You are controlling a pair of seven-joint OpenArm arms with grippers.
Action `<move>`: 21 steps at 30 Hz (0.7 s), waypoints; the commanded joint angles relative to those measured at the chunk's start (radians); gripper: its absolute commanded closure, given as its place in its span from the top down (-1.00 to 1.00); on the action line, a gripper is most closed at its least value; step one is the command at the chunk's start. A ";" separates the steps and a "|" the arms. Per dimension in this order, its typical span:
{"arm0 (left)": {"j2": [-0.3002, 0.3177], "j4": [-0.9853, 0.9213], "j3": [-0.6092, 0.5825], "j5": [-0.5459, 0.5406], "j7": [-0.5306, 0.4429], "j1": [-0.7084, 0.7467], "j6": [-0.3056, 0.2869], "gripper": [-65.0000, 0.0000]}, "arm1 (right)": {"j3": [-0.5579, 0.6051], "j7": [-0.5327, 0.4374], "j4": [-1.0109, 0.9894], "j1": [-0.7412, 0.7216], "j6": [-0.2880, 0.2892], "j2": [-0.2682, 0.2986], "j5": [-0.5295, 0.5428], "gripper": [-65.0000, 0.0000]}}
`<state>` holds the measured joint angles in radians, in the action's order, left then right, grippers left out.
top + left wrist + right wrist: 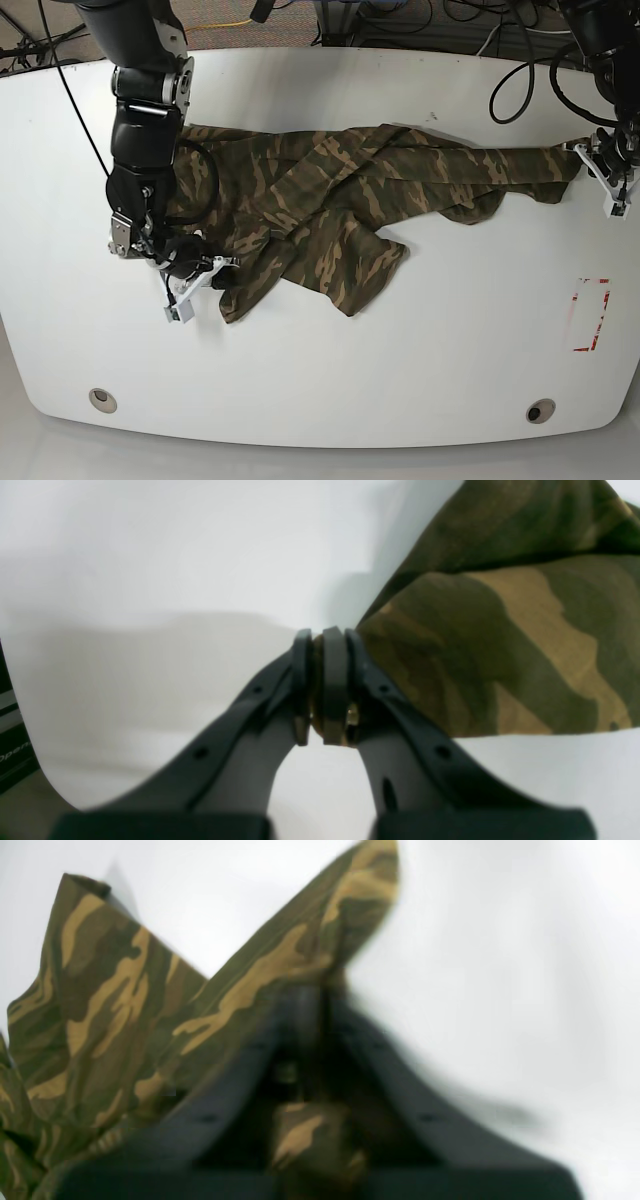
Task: Fold the T-shirt properly
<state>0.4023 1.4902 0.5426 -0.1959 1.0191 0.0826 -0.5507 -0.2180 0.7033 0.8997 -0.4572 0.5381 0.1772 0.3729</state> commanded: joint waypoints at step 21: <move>-0.023 0.157 -0.074 0.000 0.182 -0.379 0.002 -1.00 | -0.002 0.158 0.022 -0.392 0.012 0.147 0.030 -1.00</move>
<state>0.3748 1.6154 0.4641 -0.2012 1.1938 -0.2409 -0.5507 -0.2169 0.8749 0.9016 -0.7704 0.5484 0.3088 0.3893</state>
